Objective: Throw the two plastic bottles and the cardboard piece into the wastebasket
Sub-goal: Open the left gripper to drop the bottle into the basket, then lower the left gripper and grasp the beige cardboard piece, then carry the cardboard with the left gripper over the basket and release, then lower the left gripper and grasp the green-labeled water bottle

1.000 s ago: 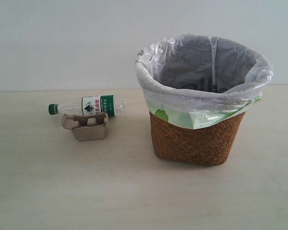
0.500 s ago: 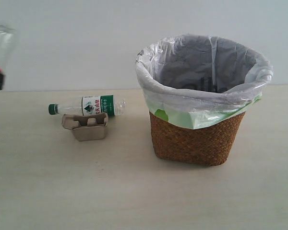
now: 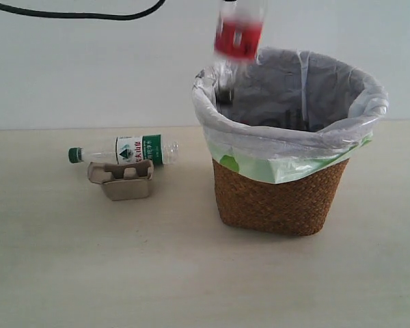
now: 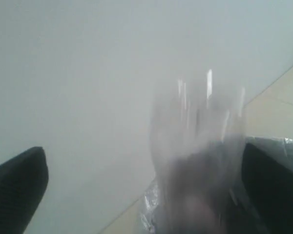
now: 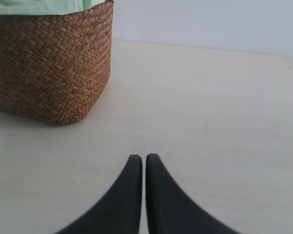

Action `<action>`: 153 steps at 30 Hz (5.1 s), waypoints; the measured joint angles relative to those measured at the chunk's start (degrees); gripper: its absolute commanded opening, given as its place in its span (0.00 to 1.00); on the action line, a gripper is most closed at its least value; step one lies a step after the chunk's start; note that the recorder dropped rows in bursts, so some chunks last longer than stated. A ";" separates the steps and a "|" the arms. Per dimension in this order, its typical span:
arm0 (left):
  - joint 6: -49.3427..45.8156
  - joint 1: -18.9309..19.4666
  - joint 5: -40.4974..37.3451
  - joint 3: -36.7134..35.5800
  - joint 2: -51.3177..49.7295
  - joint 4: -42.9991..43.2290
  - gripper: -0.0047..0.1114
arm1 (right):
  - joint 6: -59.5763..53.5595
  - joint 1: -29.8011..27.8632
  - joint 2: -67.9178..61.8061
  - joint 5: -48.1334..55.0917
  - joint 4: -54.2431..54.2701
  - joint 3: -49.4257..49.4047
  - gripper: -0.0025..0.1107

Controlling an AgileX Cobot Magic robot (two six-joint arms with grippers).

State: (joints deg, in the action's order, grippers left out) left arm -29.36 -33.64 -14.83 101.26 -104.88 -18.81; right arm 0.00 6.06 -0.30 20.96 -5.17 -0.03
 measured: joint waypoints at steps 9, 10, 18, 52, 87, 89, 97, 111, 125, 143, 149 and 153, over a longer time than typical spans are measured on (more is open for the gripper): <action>1.23 1.27 -1.42 0.23 2.34 3.93 0.90 | 0.00 0.00 0.00 0.00 0.00 0.00 0.02; 1.87 1.81 -2.69 0.23 2.49 4.86 0.84 | 0.00 0.00 0.00 0.00 0.00 0.00 0.02; 25.96 12.32 -26.59 0.35 3.36 24.33 0.28 | 0.00 0.00 0.00 0.00 0.00 0.00 0.02; -26.14 13.71 -43.26 0.35 -17.46 17.39 0.66 | 0.00 0.00 0.00 0.00 0.00 0.00 0.02; -24.10 13.71 -40.25 0.35 -26.71 26.16 0.07 | 0.00 0.00 0.00 0.00 0.00 0.00 0.02; -20.47 14.05 -40.88 0.35 -25.80 26.75 0.07 | 0.00 0.00 0.00 0.00 0.00 0.00 0.02; 9.03 19.53 -35.40 0.35 -15.11 34.06 0.07 | 0.00 0.00 0.00 0.00 0.00 0.00 0.02; 45.81 23.79 -46.96 0.35 -1.64 62.89 0.07 | 0.00 0.00 0.00 0.00 0.00 0.00 0.02; 7.25 23.77 -42.91 2.75 -6.50 -11.70 0.17 | 0.00 0.00 0.00 0.00 0.00 0.00 0.02; -7.22 10.26 -32.89 15.59 -7.69 -19.17 0.96 | 0.00 0.00 0.00 0.00 0.00 0.00 0.02; 6.30 12.14 -33.03 15.59 -7.09 2.52 0.96 | 0.00 0.00 0.00 0.00 0.00 0.00 0.02; 4.61 12.52 -36.65 14.38 -7.38 18.49 0.96 | 0.00 0.00 0.00 0.00 0.00 0.00 0.02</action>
State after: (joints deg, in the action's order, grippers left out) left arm -24.75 -21.12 -51.47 115.64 -112.26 -0.32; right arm 0.00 6.06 -0.30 20.96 -5.17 -0.03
